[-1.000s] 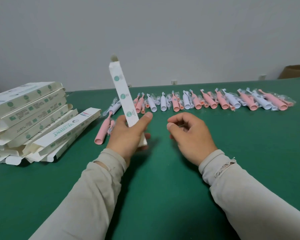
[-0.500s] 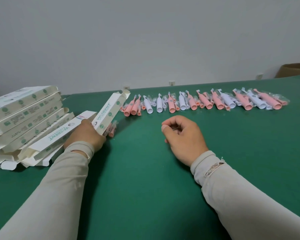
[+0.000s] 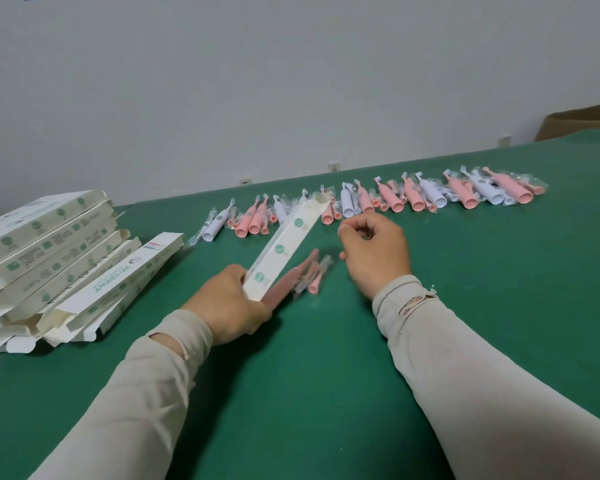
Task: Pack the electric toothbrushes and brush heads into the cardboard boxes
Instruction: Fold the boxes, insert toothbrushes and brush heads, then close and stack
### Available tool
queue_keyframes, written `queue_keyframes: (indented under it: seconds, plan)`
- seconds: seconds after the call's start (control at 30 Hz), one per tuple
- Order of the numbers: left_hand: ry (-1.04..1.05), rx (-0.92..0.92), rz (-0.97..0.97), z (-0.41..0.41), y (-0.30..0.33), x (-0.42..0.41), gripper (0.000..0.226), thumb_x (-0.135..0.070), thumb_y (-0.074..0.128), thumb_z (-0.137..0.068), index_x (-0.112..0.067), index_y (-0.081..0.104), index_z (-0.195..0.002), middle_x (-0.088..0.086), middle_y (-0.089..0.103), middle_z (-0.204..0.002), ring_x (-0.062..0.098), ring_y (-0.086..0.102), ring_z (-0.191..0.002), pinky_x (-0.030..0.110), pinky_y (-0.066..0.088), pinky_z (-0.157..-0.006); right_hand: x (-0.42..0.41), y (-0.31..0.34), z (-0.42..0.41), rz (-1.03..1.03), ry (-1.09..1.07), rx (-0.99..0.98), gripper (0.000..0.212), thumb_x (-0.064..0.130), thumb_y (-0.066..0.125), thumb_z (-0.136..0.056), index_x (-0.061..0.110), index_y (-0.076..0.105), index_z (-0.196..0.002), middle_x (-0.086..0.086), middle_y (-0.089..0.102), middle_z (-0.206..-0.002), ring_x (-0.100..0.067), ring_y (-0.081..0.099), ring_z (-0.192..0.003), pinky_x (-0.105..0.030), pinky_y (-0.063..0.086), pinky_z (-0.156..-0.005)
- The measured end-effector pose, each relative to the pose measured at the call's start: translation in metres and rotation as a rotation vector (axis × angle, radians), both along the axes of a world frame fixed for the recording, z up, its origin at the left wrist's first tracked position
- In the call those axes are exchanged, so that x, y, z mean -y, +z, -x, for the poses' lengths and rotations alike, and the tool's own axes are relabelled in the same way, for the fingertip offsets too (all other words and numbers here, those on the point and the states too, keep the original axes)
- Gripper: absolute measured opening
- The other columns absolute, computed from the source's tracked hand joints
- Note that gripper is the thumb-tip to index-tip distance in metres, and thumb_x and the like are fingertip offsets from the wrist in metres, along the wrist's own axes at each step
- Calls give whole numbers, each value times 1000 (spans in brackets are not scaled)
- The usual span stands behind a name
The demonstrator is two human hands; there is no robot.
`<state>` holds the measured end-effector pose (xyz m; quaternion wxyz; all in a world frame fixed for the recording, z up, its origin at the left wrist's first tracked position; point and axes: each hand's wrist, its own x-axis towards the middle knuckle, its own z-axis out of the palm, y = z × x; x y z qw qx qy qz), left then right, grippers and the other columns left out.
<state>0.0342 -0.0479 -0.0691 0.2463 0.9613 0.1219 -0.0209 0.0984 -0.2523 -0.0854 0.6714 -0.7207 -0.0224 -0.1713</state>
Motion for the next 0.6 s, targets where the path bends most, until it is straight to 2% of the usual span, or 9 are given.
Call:
queue_keyframes:
  seconds: [0.07,0.13,0.2,0.27,0.37,0.43,0.5,0.53,0.6]
  plan:
    - [-94,-24,103,-7,4,18,36,-28,75,-75,-25,48,-99,-3,71,-62,4,59,-45,20,41,-46,9,1,-4,-43,-70,-81,14,13,61,-88,21,67,-78,4,69,-75,-24,71,-75,-31,55,-65]
    - [-156,-8,182,-15,8,30,37,-21,74,-74,-24,48,-99,-5,69,-58,6,57,-41,21,42,-44,20,5,-9,-58,-149,-154,16,11,58,-88,19,66,-77,3,68,-75,-22,68,-69,-25,47,-55]
    - [-179,59,238,-22,9,35,39,-19,74,-68,-24,49,-98,-3,68,-61,8,57,-44,23,44,-44,28,7,-13,-29,-172,-181,15,12,57,-88,19,65,-77,3,67,-74,-20,62,-65,-22,41,-53]
    - [-186,148,265,-25,5,35,43,-27,73,-60,-26,52,-97,-3,67,-72,9,58,-55,27,47,-51,34,4,-15,-2,-148,-172,14,14,57,-88,21,64,-78,4,67,-74,-19,62,-65,-23,42,-55]
    - [-234,246,311,-25,-4,31,42,-36,70,-59,-30,51,-96,-9,65,-75,0,55,-57,19,44,-53,42,2,-18,48,-100,-144,6,21,61,-89,24,65,-87,8,67,-76,-13,64,-64,-23,45,-57]
    - [-266,300,312,-23,-8,26,38,-35,69,-61,-33,50,-94,-8,63,-76,1,52,-57,16,41,-52,40,2,-18,-36,25,-146,10,27,65,-91,21,67,-99,4,69,-87,-8,64,-56,-22,45,-48]
    - [-283,359,322,-20,-10,24,39,-33,67,-61,-34,50,-96,-8,63,-81,3,53,-62,17,43,-54,32,1,-15,-210,262,-201,19,28,66,-93,15,67,-106,-6,70,-99,-12,59,-52,-24,42,-41]
    - [-295,382,313,-20,-10,24,40,-33,67,-60,-35,50,-97,-11,63,-83,3,54,-64,15,43,-55,28,0,-12,-253,373,-243,21,27,65,-94,13,67,-108,-10,71,-97,-15,55,-49,-26,41,-40]
    - [-340,398,277,-20,-11,25,41,-31,67,-60,-34,49,-97,-15,63,-83,1,55,-68,13,43,-57,19,-2,-4,-202,494,-291,19,26,63,-97,11,67,-107,-11,73,-83,-18,50,-44,-27,39,-38]
